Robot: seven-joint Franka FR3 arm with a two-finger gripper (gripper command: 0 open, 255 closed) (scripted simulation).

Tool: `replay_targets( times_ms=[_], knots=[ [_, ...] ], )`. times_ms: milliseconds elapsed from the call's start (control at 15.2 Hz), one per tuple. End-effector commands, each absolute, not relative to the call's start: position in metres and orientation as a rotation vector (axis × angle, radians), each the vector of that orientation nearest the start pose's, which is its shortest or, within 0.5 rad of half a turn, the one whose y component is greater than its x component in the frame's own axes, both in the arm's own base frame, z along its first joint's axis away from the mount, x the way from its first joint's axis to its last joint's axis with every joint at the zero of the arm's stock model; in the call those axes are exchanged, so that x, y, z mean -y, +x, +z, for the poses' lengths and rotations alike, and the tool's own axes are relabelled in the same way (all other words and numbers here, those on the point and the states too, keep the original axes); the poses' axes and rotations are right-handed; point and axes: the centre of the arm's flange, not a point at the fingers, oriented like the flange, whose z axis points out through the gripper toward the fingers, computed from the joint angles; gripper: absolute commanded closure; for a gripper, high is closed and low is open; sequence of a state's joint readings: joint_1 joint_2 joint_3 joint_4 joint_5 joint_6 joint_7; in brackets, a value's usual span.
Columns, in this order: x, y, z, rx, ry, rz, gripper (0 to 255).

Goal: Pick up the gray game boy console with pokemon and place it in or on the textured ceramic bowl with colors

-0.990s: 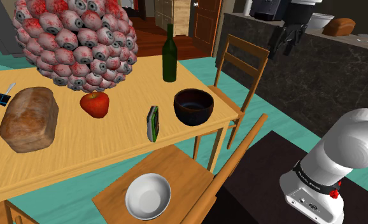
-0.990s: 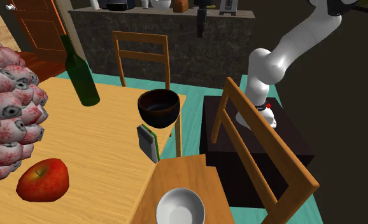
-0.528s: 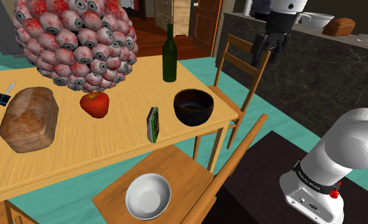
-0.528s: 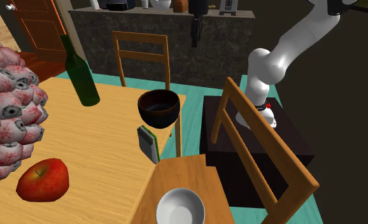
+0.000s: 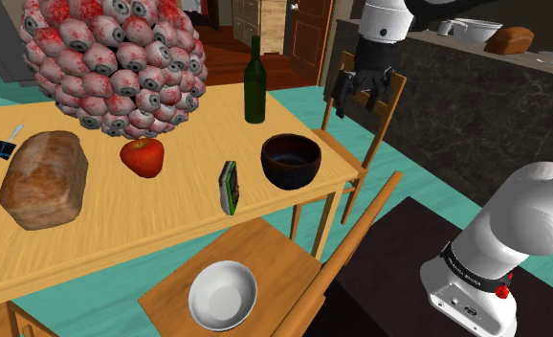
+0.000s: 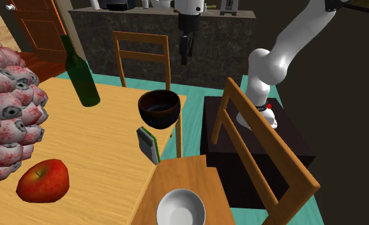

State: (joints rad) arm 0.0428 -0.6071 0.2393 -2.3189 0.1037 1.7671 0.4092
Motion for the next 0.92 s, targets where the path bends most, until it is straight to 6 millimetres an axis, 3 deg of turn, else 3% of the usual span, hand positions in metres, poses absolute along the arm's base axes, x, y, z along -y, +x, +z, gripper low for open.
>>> replay_targets(
  times_ms=[0, 858],
  knots=[
    [-0.152, 0.366, 0.549, -0.310, -3.141, -0.090, 0],
    [-0.298, 0.433, 0.492, -0.422, -3.123, -0.146, 0]
  ],
)
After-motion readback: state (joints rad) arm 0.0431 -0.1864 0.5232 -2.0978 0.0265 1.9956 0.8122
